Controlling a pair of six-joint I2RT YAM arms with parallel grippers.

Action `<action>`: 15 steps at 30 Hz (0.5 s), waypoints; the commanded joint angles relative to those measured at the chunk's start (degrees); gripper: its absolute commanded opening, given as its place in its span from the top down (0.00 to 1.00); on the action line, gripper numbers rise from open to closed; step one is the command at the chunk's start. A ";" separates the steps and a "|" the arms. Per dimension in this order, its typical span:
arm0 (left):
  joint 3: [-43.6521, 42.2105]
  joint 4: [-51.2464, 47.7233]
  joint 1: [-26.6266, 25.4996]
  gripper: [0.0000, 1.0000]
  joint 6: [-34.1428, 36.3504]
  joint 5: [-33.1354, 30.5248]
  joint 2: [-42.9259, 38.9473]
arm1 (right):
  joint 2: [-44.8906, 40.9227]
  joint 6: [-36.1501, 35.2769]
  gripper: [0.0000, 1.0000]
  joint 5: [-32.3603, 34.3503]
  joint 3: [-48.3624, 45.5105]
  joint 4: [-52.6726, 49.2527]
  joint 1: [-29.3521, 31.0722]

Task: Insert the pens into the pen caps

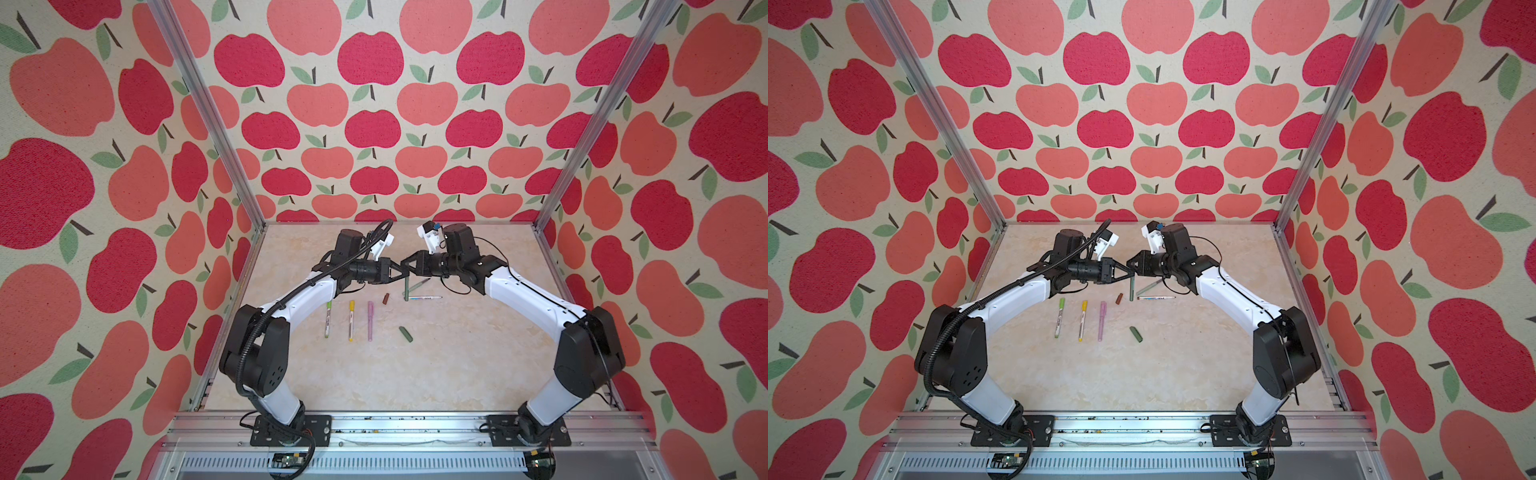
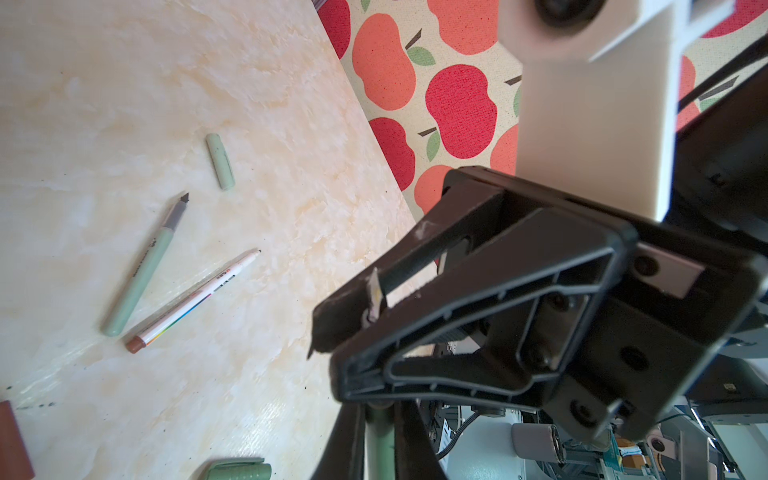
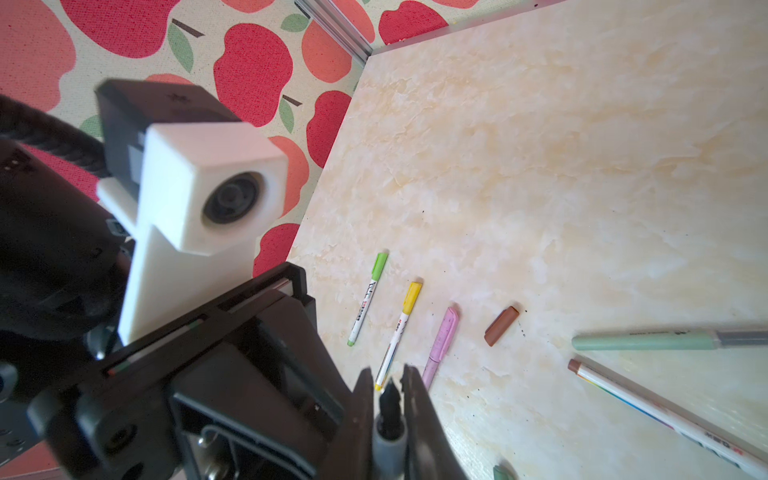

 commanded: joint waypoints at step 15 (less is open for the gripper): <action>-3.66 -1.29 -1.04 0.62 3.00 -3.09 -5.72 | -3.13 -0.70 0.93 2.00 -0.41 2.83 0.49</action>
